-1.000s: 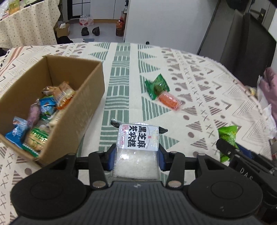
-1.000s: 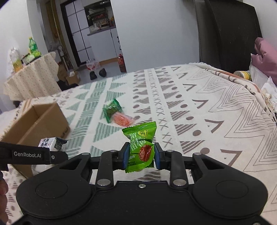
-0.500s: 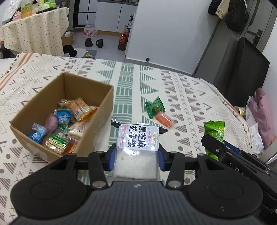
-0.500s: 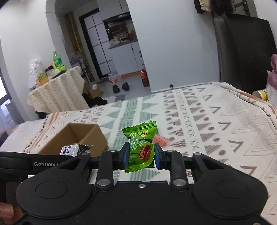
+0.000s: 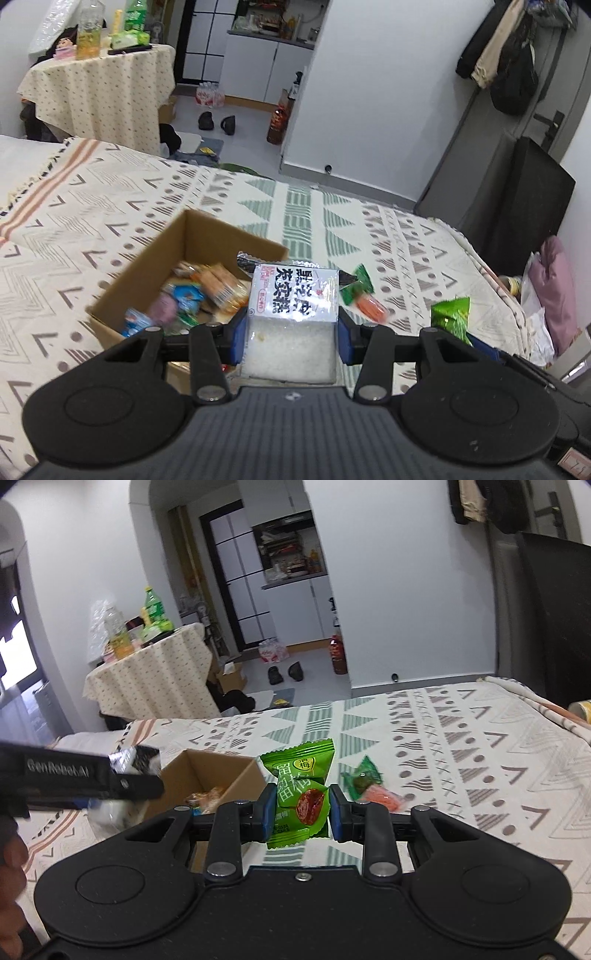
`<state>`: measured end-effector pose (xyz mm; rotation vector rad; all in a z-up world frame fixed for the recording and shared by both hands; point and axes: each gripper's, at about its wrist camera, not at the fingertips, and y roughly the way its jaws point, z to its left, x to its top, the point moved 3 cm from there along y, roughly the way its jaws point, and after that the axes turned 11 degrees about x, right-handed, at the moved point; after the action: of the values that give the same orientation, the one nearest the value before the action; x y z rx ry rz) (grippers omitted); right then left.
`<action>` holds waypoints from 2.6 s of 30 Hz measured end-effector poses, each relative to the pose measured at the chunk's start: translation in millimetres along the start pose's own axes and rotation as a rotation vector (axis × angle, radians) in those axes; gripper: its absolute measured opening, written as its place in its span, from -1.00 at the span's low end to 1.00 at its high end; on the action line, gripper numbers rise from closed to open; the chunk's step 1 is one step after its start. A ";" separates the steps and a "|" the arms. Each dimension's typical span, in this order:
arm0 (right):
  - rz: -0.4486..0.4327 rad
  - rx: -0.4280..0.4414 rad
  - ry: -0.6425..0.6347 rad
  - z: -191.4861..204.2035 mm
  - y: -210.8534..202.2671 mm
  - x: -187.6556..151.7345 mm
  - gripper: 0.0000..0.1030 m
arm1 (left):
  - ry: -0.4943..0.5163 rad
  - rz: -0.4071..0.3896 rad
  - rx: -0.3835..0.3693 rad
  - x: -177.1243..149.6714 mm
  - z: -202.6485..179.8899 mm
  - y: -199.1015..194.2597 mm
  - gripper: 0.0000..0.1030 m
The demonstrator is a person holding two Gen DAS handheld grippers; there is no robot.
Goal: Organize snacks
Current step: 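Carry both snacks over the cardboard box and open both tools to drop them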
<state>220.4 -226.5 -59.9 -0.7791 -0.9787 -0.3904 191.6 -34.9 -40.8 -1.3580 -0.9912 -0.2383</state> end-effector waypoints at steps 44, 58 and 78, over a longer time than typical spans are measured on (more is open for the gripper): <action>0.185 0.137 -0.058 68.2 144.6 8.0 -0.45 | -0.065 0.106 0.033 61.3 101.0 123.1 -0.11; 0.238 0.201 -0.052 79.7 175.7 -1.6 -0.44 | -0.061 0.114 0.051 72.2 113.1 139.2 0.07; 0.251 0.223 -0.049 83.3 158.5 1.7 -0.07 | -0.092 0.130 0.171 55.5 135.0 110.7 0.50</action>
<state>270.0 -58.3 -96.4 -0.6997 -0.9379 -0.0432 237.1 134.5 -93.4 -1.2794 -0.9722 0.0071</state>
